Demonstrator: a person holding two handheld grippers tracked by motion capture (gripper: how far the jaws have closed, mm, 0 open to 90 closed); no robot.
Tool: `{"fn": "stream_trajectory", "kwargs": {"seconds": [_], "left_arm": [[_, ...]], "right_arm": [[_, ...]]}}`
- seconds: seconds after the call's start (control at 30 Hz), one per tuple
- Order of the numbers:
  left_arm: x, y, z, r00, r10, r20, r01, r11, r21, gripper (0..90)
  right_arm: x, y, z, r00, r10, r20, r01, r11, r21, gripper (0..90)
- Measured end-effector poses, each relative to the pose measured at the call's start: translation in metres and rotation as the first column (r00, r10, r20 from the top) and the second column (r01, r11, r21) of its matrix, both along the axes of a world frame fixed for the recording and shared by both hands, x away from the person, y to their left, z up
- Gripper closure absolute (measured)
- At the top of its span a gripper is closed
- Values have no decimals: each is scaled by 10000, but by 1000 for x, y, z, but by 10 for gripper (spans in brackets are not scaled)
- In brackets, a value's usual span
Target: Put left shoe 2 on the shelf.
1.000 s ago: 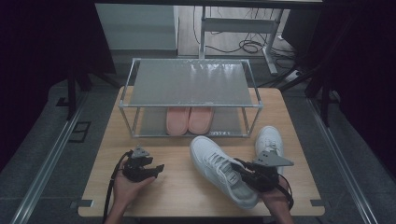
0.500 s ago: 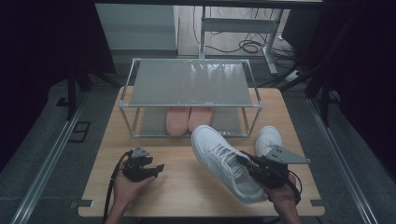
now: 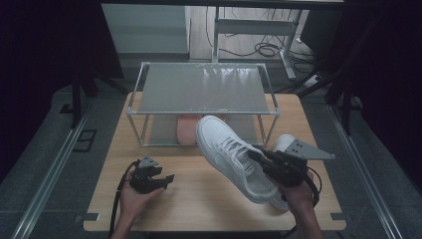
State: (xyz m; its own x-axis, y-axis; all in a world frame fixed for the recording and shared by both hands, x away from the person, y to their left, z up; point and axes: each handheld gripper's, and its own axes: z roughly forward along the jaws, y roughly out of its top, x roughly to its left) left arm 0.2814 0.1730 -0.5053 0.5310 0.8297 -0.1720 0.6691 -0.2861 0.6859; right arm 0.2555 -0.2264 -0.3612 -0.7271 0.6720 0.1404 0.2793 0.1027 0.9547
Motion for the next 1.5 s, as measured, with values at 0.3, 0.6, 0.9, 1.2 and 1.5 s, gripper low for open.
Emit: {"fn": "stream_trajectory", "kwargs": {"seconds": [0.3, 0.6, 0.9, 1.2, 1.5], "left_arm": [[1, 0, -2, 10000, 20, -72, -20, 10000, 7, 416], [1, -1, -3, 10000, 3, -91, -3, 10000, -29, 417], [0, -1, -2, 10000, -58, -66, 57, 9999, -92, 416], [0, -1, -2, 9999, -91, -93, 89, 9999, -128, 417], [0, -2, -2, 9999, -109, -122, 107, 9998, -179, 417]], "right_arm": [[16, 7, 17, 9999, 63, 88, -66, 9995, 303, 807], [47, 15, 42, 9983, -463, 365, 446, 9979, 460, 808], [81, 30, 61, 9949, -917, 421, 892, 9942, 594, 808], [115, 46, 71, 9879, -1533, 224, 1511, 9853, 798, 808], [145, 58, 72, 9820, -1866, -282, 1882, 9789, 790, 808]]}}
